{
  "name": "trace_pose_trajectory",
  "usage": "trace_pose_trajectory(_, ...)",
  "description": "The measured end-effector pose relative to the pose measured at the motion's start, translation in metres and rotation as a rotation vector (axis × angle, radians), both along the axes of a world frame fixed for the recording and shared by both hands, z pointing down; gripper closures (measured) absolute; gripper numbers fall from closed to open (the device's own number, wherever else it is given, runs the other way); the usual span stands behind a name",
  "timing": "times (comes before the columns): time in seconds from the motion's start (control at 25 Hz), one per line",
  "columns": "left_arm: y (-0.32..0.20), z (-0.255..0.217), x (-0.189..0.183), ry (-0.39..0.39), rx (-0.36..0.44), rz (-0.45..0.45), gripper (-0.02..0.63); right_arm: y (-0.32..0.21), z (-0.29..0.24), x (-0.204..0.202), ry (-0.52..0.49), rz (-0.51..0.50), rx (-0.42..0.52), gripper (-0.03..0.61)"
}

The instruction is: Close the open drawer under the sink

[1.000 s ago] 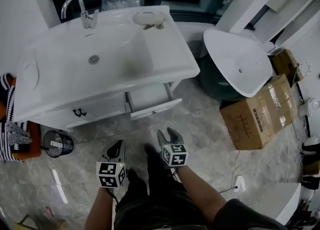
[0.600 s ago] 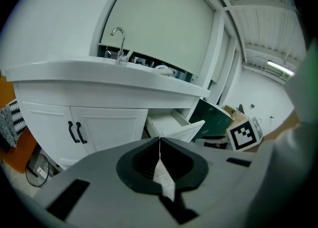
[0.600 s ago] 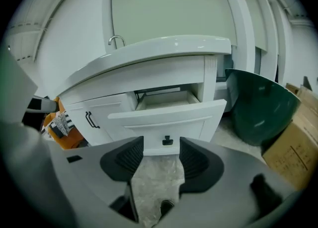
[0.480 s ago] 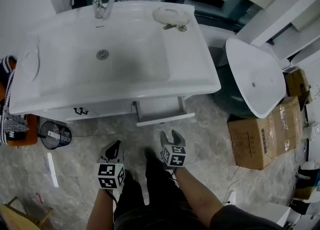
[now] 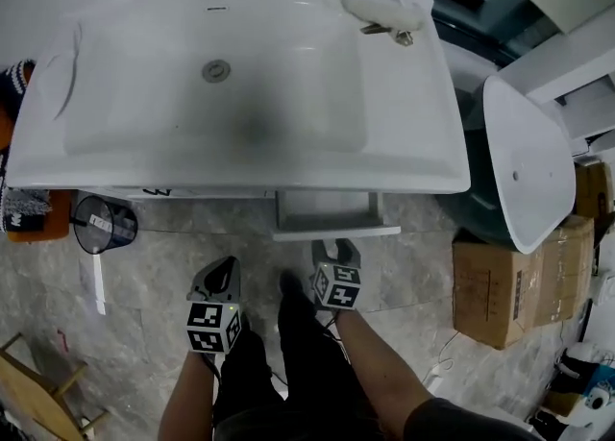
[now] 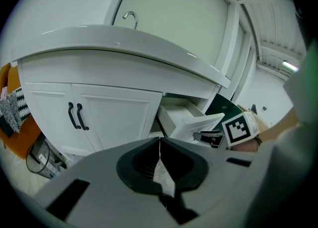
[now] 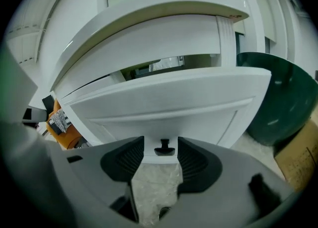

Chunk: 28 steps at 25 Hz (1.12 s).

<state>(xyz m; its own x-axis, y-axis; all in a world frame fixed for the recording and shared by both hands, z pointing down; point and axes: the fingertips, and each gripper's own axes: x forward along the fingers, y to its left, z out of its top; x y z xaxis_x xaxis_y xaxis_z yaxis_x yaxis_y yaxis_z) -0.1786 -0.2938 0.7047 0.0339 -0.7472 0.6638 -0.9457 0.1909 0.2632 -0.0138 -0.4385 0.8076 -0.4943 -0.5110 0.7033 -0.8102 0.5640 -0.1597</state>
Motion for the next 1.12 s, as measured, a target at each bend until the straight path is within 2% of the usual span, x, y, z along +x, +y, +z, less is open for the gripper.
trace_pose_trajectory(0.32,-0.015,0.029,0.013,0.025,-0.031,0.016,0.598,-0.011,0.006,-0.009,-0.032,-0.023,0.005,0.364)
trace_pose_trajectory(0.8,-0.035,0.035,0.015,0.027,-0.034,0.011,0.598,-0.075,0.005,-0.048,-0.063,-0.021,0.024,0.367)
trace_pose_trajectory(1.0,-0.037,0.036,0.008,0.029,-0.034,0.0,0.598,-0.091,0.006,-0.053,-0.047,-0.018,0.025,0.413)
trace_pose_trajectory(1.12,-0.036,0.037,0.005,0.03,-0.038,-0.009,0.598,-0.097,0.006,-0.056,-0.048,-0.02,0.019,0.413)
